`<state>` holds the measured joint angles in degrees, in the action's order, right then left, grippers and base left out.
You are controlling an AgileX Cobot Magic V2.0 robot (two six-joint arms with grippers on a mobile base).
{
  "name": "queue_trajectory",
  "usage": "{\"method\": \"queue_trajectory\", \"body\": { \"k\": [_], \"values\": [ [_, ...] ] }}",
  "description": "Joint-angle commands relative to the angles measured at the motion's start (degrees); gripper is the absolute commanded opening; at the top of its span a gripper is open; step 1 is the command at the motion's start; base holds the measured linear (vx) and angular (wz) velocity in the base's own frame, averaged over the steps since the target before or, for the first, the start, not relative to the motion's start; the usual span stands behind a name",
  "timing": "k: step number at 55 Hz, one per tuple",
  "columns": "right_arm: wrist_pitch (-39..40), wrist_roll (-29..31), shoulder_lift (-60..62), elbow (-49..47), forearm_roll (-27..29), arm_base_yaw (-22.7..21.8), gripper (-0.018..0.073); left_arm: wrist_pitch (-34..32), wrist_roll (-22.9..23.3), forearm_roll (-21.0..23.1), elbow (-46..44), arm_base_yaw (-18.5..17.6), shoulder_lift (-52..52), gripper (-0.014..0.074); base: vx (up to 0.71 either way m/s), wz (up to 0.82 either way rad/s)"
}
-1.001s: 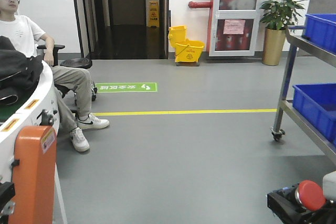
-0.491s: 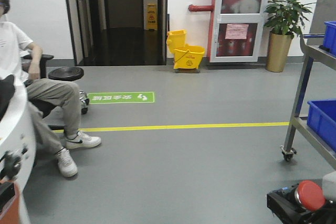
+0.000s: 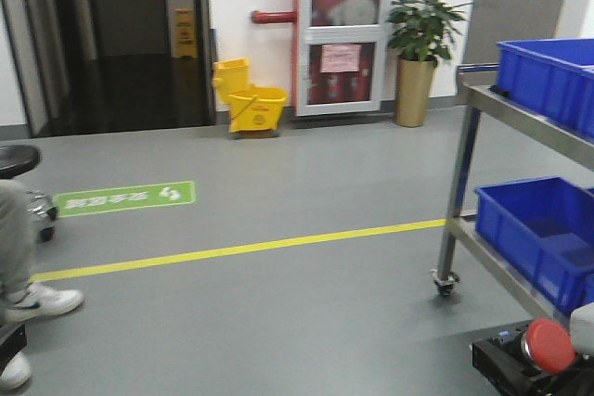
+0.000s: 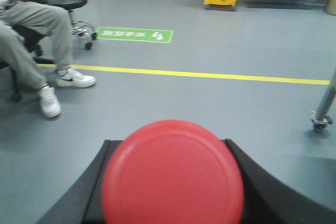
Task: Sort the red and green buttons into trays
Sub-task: 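Drive the base to the green and red trays holding both buttons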
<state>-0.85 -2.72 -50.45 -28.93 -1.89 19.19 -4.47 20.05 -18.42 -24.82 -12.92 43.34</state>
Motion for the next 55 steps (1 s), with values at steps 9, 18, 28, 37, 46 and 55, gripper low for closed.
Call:
{"method": "queue_trajectory", "body": {
  "k": [9,18,28,37,46,55],
  "values": [
    [4.98,-0.07,0.67,-2.04,-0.02,0.12,-0.0009,-5.13,0.42,0.38,-2.07,-0.42,-0.3,-0.0003,0.43,-0.43],
    [4.98,-0.07,0.67,-2.04,-0.02,0.12,-0.0009,-5.13,0.42,0.38,-2.07,-0.42,-0.3,-0.0003,0.41,-0.47],
    [4.98,-0.07,0.67,-2.04,-0.02,0.12,-0.0009,-5.13,0.42,0.38,-2.07,-0.42,-0.3,-0.0003,0.4,-0.5],
    [4.98,-0.07,0.67,-2.04,-0.02,0.12,-0.0009,-5.13,0.42,0.38,-2.07,-0.42,-0.3,-0.0003,0.37,-0.56],
    [4.98,-0.07,0.67,-2.04,-0.02,0.12,-0.0009,-5.13,0.42,0.38,-2.07,-0.42,-0.3,-0.0003,0.33,-0.62],
    [4.98,-0.07,0.67,-2.04,-0.02,0.12,-0.0009,-5.13,0.42,0.38,-2.07,-0.42,-0.3,-0.0003,0.3,-0.69]
  ]
}}
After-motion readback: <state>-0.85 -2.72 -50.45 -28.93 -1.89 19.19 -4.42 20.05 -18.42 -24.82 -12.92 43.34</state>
